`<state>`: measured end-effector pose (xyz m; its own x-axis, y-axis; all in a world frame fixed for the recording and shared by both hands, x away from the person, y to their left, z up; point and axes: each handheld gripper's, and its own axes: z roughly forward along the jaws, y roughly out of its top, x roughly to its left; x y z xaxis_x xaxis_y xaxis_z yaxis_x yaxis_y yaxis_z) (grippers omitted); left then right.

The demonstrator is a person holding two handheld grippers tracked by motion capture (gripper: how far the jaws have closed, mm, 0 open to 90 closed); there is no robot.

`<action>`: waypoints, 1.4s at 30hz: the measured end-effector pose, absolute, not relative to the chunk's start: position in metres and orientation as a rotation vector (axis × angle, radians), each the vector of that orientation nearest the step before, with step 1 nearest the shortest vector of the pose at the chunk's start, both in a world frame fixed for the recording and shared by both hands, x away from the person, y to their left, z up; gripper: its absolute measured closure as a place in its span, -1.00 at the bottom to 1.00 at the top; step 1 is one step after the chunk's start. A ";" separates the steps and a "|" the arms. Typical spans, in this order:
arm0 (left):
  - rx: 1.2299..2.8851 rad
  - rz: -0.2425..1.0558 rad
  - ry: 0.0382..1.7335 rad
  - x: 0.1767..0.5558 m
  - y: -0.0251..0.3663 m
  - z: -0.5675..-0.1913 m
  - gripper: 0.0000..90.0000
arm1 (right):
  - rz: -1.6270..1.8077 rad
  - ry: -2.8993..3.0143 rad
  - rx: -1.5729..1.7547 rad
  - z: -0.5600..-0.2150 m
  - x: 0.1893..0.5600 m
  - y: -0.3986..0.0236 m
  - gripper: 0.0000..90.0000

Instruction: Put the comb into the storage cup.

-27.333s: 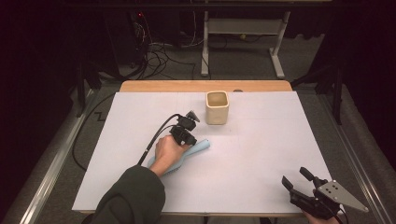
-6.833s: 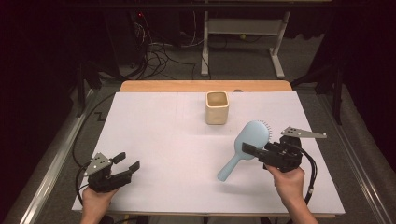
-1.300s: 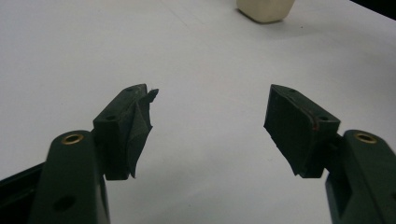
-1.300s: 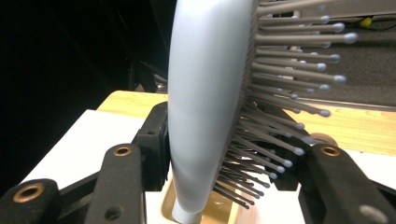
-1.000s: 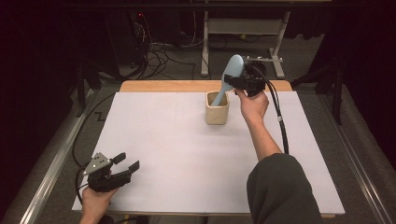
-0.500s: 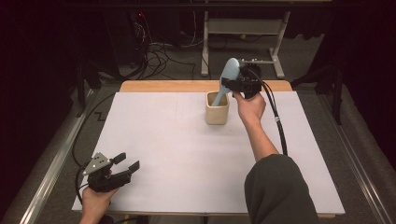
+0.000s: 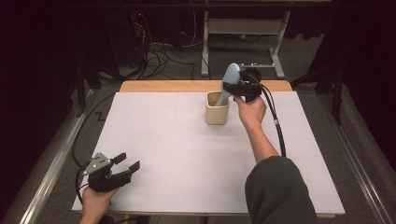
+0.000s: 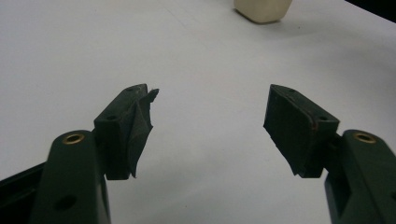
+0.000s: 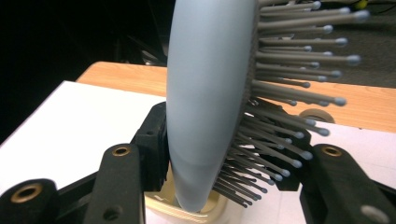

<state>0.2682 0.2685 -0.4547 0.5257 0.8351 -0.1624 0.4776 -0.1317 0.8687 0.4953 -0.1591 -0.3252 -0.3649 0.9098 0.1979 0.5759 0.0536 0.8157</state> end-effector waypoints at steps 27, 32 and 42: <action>1.781 0.455 1.093 0.267 0.269 -0.454 -0.28 | 1.190 2.027 1.510 -0.342 0.499 -0.147 0.12; 1.779 0.455 1.092 0.267 0.269 -0.454 -0.28 | 1.188 2.028 1.509 -0.344 0.499 -0.145 0.12; 1.783 0.455 1.091 0.268 0.267 -0.454 -0.28 | 1.218 2.011 1.520 -0.347 0.497 -0.152 0.11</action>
